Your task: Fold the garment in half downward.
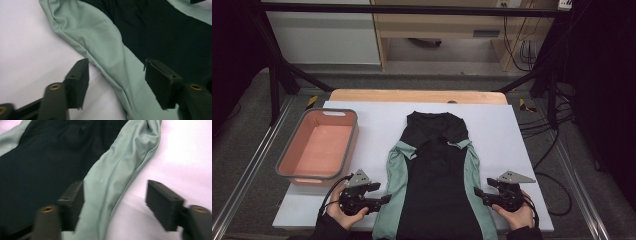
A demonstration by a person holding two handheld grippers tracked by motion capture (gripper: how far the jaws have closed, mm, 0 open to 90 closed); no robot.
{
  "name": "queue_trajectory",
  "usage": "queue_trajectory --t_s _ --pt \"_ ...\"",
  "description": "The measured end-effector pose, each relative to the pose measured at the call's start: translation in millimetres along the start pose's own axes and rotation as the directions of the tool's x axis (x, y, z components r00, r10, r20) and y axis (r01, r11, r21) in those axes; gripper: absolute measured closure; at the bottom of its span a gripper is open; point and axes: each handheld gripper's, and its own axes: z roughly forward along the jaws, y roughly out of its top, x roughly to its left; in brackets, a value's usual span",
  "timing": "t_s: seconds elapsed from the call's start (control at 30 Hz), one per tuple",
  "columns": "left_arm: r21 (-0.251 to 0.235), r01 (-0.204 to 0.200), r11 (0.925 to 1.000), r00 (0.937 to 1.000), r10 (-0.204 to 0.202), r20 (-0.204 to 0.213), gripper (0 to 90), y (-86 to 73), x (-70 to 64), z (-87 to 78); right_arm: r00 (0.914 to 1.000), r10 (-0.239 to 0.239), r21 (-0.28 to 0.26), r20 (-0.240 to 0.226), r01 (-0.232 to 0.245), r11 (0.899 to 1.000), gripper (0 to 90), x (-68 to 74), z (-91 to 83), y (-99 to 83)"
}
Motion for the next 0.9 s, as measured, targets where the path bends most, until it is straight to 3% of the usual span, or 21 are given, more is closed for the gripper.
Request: queue_trajectory --t_s 0.17,0.37,0.57,0.9 --pt "-0.013 0.018 0.9998 0.9995 -0.017 0.026 19.8 10.9 4.7 4.7 0.9998 0.019 -0.003 -0.005 -0.019 1.000 16.1 -3.2 4.1 4.6" --pt "-0.015 0.014 0.9998 0.9997 -0.013 0.023 9.7 22.1 8.9 13.4 0.9999 0.015 -0.020 0.005 -0.015 1.000 7.2 -3.4 5.8 8.4" --pt "-0.027 0.009 0.9996 0.9995 -0.008 0.030 4.4 34.6 16.2 18.3 0.9997 0.019 -0.014 0.018 -0.019 1.000 3.9 -3.5 7.5 9.8" --pt "-0.061 0.014 0.9980 0.9997 -0.015 -0.018 4.0 56.7 26.4 23.6 0.9997 0.014 -0.017 0.018 -0.014 1.000 2.8 -3.1 7.9 9.7"
